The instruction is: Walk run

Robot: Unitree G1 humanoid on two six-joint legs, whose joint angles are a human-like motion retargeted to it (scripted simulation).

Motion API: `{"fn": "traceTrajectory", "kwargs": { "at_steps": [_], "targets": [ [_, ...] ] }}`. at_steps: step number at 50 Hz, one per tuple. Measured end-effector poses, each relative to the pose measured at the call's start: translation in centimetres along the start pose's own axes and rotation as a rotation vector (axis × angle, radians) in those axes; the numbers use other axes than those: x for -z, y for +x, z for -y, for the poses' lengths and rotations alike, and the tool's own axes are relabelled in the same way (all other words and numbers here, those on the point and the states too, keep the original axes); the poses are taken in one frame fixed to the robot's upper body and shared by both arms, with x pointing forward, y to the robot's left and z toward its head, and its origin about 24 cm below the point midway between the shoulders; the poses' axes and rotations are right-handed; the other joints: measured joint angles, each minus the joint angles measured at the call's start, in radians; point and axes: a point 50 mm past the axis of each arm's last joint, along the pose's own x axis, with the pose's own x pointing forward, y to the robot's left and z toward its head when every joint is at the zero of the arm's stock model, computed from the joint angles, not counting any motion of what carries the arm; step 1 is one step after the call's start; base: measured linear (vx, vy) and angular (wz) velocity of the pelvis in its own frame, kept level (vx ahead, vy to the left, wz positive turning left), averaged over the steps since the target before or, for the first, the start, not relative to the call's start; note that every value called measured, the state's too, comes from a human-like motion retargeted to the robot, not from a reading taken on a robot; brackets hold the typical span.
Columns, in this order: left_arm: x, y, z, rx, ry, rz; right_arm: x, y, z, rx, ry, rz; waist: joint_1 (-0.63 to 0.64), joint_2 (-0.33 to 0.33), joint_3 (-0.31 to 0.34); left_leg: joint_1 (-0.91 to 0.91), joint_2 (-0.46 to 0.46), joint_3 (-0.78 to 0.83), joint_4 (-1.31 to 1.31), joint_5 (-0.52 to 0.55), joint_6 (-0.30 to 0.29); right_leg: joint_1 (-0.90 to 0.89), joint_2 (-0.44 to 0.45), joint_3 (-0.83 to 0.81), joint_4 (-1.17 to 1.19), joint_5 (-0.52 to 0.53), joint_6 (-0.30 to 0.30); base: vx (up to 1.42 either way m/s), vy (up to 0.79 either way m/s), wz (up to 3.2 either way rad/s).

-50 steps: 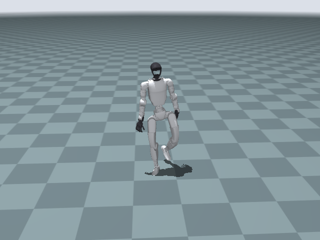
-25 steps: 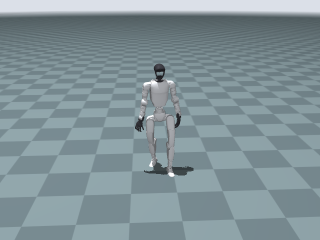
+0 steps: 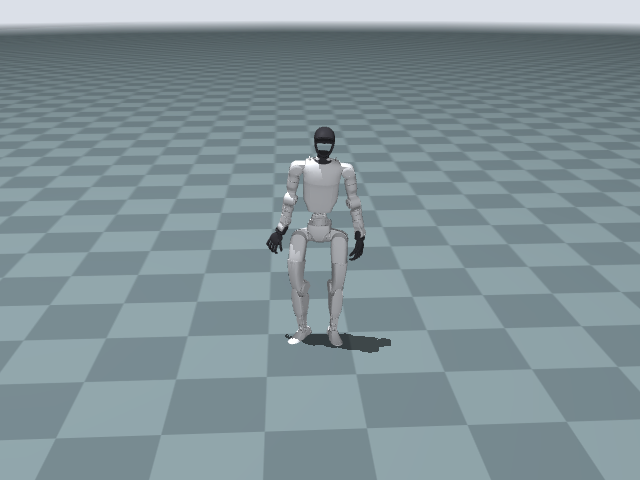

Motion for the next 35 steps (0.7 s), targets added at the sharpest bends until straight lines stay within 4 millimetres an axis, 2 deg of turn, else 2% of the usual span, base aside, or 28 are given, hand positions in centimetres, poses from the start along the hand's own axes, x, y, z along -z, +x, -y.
{"fn": "traceTrajectory", "kwargs": {
  "at_steps": [2, 5, 8, 13, 16, 21, 25, 27, 30, 35],
  "targets": [
    [-0.3, 0.1, 0.5, -0.008, -0.018, 0.000, 0.1, 0.0, 0.0, -0.029, 0.008, -0.015, -0.001, -0.004, 0.012, 0.019, -0.009, -0.024, -0.012, 0.004, -0.008, 0.006, -0.003, -0.025, 0.000, 0.015, -0.007, 0.09, -0.05, 0.46],
    [0.1, 0.3, 1.8, 0.013, -0.074, -0.009, -0.1, 0.2, 0.6, -0.033, 0.005, -0.007, -0.019, 0.004, 0.018, 0.035, -0.004, -0.032, -0.011, 0.005, -0.001, 0.027, -0.007, -0.034, -0.001, 0.026, 0.013, 0.19, -0.12, 0.15],
    [1.6, 0.2, 3.2, 0.071, -0.076, -0.063, -0.3, 0.2, 0.9, -0.006, 0.011, 0.010, -0.036, 0.017, 0.005, 0.049, 0.009, -0.030, -0.006, -0.002, 0.002, 0.048, 0.015, -0.040, -0.015, 0.023, -0.006, 0.21, -0.11, -0.05],
    [4.1, -0.2, 3.8, 0.082, -0.013, -0.166, -1.2, 0.2, 1.4, 0.033, 0.031, 0.039, -0.036, 0.011, -0.003, 0.089, 0.012, -0.010, -0.002, -0.024, -0.012, 0.079, 0.038, -0.024, -0.037, 0.001, -0.031, 0.15, -0.14, -0.18],
    [5.1, -0.4, 4.4, 0.069, -0.036, -0.197, -1.9, 0.2, 1.7, 0.036, 0.010, 0.073, -0.047, 0.008, -0.008, 0.103, 0.021, 0.013, 0.023, -0.047, -0.027, 0.086, 0.042, -0.002, -0.036, -0.008, -0.041, 0.17, -0.15, -0.37],
    [4.9, -0.3, 5.0, 0.083, -0.099, -0.177, -2.7, 0.3, 2.9, 0.075, -0.016, 0.103, -0.102, 0.003, -0.011, 0.044, 0.046, 0.032, 0.176, -0.076, -0.071, 0.077, 0.015, 0.017, -0.021, -0.013, -0.039, 0.08, -0.11, -0.14],
    [3.9, -0.1, 4.2, 0.068, -0.069, -0.152, -2.9, 0.4, 3.9, 0.100, 0.006, 0.113, -0.112, -0.014, -0.013, -0.073, 0.062, 0.036, 0.391, -0.003, -0.117, 0.040, -0.022, 0.064, -0.004, -0.015, -0.037, 0.02, -0.07, -0.45],
    [3.2, 0.0, 3.6, 0.057, -0.039, -0.134, -2.8, 0.5, 4.3, 0.103, 0.013, 0.107, -0.106, -0.015, -0.006, -0.147, 0.064, -0.046, 0.489, -0.013, -0.149, 0.024, -0.024, 0.100, -0.001, -0.009, -0.035, 0.01, 0.01, -0.84],
    [2.3, 0.1, 2.8, 0.050, 0.004, -0.102, -2.6, 0.6, 4.5, 0.106, 0.018, 0.091, -0.097, -0.004, 0.004, -0.203, 0.039, -0.194, 0.471, -0.032, -0.191, 0.006, -0.004, 0.164, -0.005, 0.005, -0.033, 0.00, 0.04, -1.16],
    [1.3, 0.1, 1.3, -0.011, 0.042, -0.053, -2.8, 0.5, 4.3, 0.094, 0.028, 0.105, -0.058, -0.016, 0.038, -0.206, -0.029, -0.473, 0.283, -0.055, -0.179, -0.029, 0.032, 0.340, 0.005, 0.014, -0.027, 0.08, 0.03, -1.78]
  ]
}}
